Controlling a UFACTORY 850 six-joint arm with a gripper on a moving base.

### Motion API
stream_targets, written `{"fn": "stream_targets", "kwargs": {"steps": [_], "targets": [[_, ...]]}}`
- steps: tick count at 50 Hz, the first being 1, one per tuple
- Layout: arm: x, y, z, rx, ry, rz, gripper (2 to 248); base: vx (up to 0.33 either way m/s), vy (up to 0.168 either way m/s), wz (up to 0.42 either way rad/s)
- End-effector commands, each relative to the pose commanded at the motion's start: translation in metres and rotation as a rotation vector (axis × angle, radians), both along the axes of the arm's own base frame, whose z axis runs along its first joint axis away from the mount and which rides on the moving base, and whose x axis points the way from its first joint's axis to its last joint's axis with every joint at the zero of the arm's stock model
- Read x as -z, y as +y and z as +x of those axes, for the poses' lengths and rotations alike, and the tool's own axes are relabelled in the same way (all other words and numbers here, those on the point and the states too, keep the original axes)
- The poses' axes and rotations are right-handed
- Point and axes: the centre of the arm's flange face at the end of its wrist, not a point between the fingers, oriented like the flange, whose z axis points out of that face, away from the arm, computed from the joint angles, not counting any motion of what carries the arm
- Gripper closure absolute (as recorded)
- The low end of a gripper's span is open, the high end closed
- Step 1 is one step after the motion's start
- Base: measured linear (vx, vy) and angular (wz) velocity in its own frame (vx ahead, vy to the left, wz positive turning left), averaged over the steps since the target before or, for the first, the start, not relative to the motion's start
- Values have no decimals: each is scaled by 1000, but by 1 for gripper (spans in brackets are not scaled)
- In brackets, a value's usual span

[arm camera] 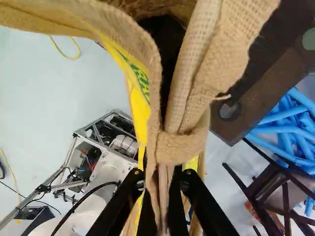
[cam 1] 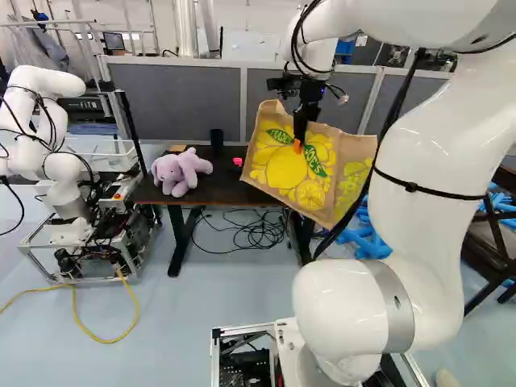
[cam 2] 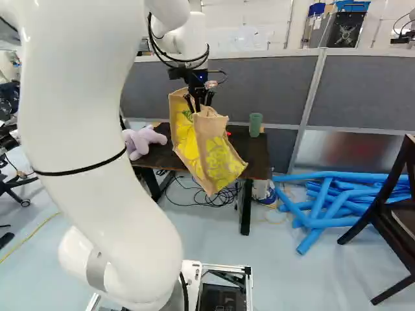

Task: Pick up the bag on the ground and place it on the table

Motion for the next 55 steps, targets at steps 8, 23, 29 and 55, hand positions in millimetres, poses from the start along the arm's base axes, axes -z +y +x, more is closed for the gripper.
{"fn": "stream_targets", "kwargs": {"steps": [8, 23, 29, 55], "targets": [[0, -10, 14, 12, -6, -6, 228, 0, 0, 0], [-1, -29, 39, 30, -19, -22, 228, 0, 0, 0], [-1, -35, 49, 32, -25, -33, 228, 0, 0, 0], [21, -51, 101, 3, -14, -99, 228, 0, 0, 0]]}}
